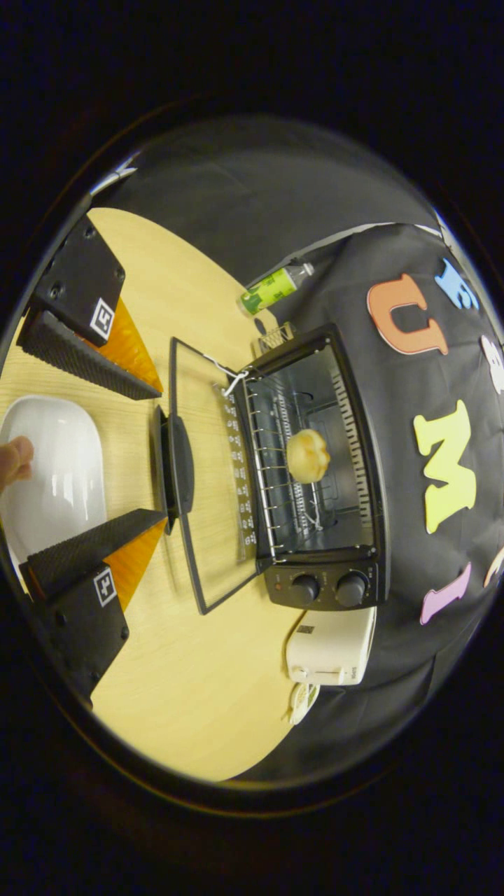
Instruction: Open the toaster oven, put the food inside, and close the toaster oven door.
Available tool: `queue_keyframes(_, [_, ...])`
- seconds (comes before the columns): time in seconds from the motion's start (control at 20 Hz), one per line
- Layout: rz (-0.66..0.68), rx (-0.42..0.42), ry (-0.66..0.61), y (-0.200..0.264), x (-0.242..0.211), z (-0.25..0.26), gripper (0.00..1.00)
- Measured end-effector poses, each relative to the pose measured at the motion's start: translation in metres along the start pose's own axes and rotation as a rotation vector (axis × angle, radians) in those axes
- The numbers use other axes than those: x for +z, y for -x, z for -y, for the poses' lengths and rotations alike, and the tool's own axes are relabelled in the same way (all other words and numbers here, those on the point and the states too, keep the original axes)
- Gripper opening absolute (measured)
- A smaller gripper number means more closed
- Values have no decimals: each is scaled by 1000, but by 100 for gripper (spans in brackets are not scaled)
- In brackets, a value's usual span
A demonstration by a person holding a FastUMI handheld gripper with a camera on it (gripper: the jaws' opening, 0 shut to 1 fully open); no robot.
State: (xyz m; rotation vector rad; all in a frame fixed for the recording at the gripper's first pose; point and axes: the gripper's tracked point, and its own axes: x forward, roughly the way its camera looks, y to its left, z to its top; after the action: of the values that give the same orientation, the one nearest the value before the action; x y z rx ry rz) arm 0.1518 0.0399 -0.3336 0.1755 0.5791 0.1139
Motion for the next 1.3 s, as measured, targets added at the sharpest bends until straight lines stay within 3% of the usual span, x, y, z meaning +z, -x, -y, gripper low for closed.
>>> queue_keyframes(0.45, [7, -117, 46, -25, 5, 12, 100])
queue_keyframes(1.3, [38, -122, 30, -7, 42, -2, 100])
